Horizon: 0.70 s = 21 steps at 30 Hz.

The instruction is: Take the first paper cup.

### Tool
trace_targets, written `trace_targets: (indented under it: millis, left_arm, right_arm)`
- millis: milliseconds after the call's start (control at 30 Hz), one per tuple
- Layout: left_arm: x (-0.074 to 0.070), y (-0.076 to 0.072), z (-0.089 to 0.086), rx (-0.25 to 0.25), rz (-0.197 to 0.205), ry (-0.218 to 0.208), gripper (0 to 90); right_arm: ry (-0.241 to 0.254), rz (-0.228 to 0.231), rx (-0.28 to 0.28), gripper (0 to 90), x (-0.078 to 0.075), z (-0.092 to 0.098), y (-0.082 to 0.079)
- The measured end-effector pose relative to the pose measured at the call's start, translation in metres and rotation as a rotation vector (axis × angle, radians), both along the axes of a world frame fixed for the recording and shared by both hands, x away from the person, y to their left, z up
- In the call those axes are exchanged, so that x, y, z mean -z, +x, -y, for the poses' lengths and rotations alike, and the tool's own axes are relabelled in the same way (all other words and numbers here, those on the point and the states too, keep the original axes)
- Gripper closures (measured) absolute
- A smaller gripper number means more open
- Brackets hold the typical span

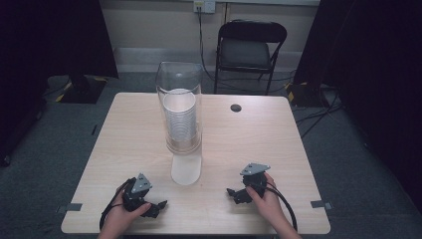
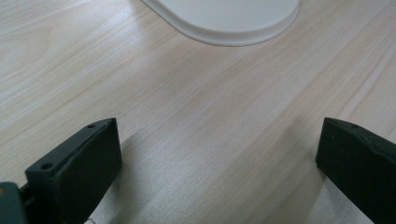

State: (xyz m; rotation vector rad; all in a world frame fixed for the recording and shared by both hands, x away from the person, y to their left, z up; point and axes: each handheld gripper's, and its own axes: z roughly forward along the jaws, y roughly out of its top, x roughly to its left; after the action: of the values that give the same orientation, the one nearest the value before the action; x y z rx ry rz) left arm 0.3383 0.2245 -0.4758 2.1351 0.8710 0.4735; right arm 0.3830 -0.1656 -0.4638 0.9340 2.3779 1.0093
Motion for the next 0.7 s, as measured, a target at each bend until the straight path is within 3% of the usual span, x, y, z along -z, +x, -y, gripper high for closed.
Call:
trace_targets:
  millis: [267,333,367,400,433,467,500,533,567,600,700]
  left_arm:
    - [0.000,0.000,0.000,-0.006,0.002,0.001,0.3]
    - [-0.001,-0.001,0.000,-0.006,0.015,-0.004,9.3]
    - [-0.002,-0.001,0.001,-0.015,0.027,-0.023,9.3]
    - [-0.004,-0.001,0.002,-0.028,0.042,-0.040,22.1]
    - [-0.006,-0.001,0.004,-0.042,0.043,-0.054,24.5]
    - [-0.007,-0.001,0.005,-0.050,0.054,-0.069,15.6]
    - [-0.011,0.000,0.007,-0.046,0.072,-0.126,15.8]
    - [-0.011,0.000,0.007,-0.046,0.072,-0.126,19.9]
    - [-0.014,0.000,0.010,-0.050,0.074,-0.148,19.9]
    - [-0.017,0.002,0.013,-0.040,0.082,-0.155,13.8]
    - [-0.021,0.003,0.017,-0.040,0.082,-0.171,17.7]
  right_arm:
    - [0.002,0.002,-0.002,0.0,0.000,0.000,0.000]
    - [0.001,0.002,-0.001,0.0,0.000,0.000,0.000]
    - [-0.001,0.004,-0.001,0.0,0.000,0.000,0.000]
    - [0.000,0.003,0.000,0.0,0.000,0.000,0.000]
    - [0.001,0.003,-0.001,0.0,0.000,0.000,0.000]
    - [0.001,0.003,-0.001,0.0,0.000,0.000,0.000]
    - [0.002,0.002,0.001,0.0,0.000,0.000,0.000]
    - [0.002,0.002,0.001,0.0,0.000,0.000,0.000]
    - [0.002,0.003,0.001,0.0,0.000,0.000,0.000]
    - [0.002,0.002,0.001,0.0,0.000,0.000,0.000]
    - [0.002,0.003,0.001,0.0,0.000,0.000,0.000]
